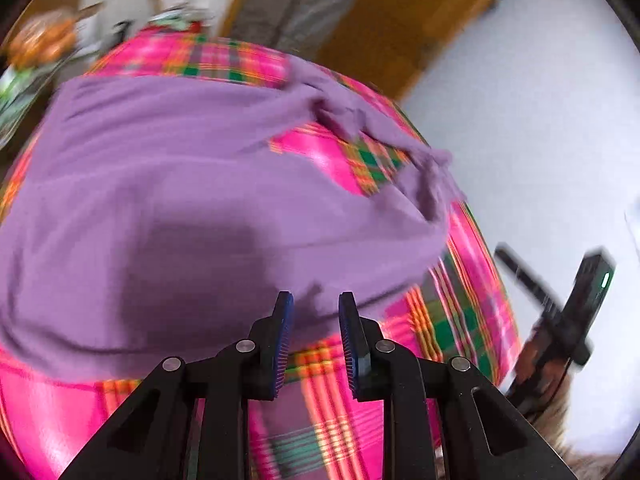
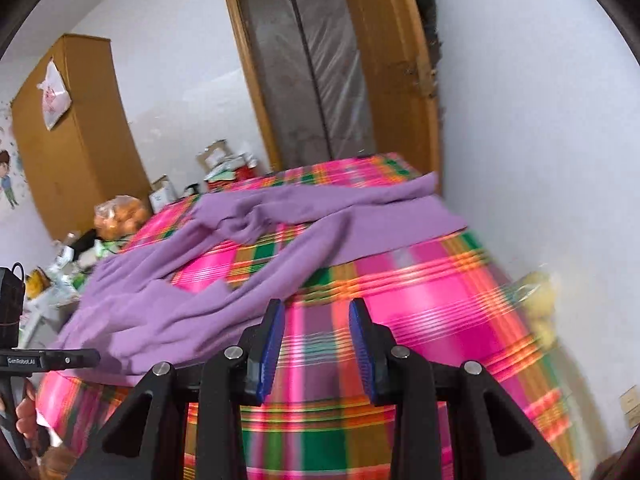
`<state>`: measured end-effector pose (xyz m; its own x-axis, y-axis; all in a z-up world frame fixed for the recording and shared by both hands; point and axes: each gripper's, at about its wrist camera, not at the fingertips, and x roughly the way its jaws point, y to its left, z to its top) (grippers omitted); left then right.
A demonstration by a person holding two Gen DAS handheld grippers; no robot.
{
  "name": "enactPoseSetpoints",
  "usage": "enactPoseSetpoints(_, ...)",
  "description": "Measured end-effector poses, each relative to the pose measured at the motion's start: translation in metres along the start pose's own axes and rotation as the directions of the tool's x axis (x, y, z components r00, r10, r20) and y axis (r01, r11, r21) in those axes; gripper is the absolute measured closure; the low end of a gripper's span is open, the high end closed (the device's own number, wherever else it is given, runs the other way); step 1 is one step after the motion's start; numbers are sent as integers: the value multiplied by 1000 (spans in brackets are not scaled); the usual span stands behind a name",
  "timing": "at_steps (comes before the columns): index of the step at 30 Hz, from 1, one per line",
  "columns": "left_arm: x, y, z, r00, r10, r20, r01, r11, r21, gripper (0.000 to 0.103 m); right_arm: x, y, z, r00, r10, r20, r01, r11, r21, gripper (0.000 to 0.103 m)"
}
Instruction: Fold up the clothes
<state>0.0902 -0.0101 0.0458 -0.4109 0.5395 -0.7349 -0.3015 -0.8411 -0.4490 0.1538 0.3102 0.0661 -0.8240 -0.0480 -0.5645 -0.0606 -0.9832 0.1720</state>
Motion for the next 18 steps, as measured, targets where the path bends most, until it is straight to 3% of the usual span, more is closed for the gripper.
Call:
enactPoseSetpoints(8, 42, -35, 3, 995, -32, -99, 40, 996, 75, 79, -9, -37, 22, 992, -120, -37, 116, 988, -100, 69)
enactPoseSetpoints(13, 65, -61, 2, 992, 35, -120, -12, 982, 188, 79, 26, -56, 24, 986, -127, -112, 119, 990, -69, 69)
enactPoseSetpoints(18, 70, -72, 4, 985, 173, 9, -169, 950, 263, 79, 79, -58, 21, 976, -95, -195, 89, 995, -40, 69)
